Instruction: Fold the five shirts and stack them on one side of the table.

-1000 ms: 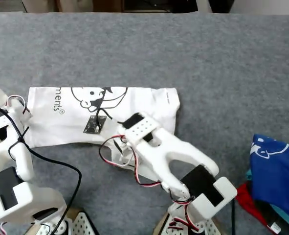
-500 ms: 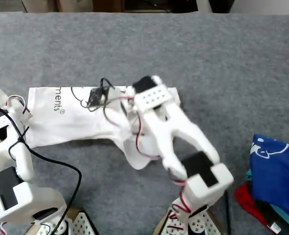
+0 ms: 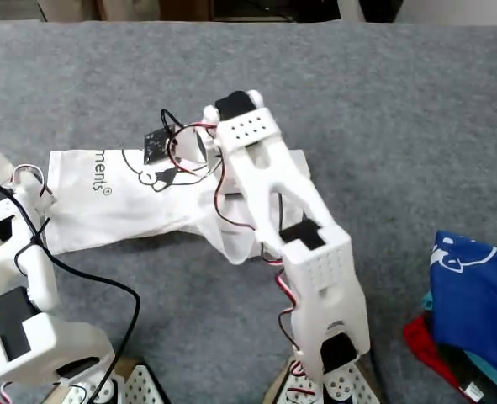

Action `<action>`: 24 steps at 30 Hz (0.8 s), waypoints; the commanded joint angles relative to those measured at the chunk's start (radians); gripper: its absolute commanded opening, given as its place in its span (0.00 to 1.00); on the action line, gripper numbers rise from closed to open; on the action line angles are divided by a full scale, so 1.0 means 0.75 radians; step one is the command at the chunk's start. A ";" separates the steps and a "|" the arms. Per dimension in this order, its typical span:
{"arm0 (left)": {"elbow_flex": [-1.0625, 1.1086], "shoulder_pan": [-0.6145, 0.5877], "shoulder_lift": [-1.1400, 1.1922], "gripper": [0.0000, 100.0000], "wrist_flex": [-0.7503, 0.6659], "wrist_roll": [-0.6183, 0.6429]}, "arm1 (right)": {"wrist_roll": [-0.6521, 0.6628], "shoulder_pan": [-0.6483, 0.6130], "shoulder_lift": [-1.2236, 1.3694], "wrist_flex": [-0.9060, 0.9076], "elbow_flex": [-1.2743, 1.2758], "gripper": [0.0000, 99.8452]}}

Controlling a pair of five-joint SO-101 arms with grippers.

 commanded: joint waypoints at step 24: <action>-0.061 0.000 -0.003 0.02 0.006 -0.010 | 0.068 0.071 0.026 0.141 -0.400 0.23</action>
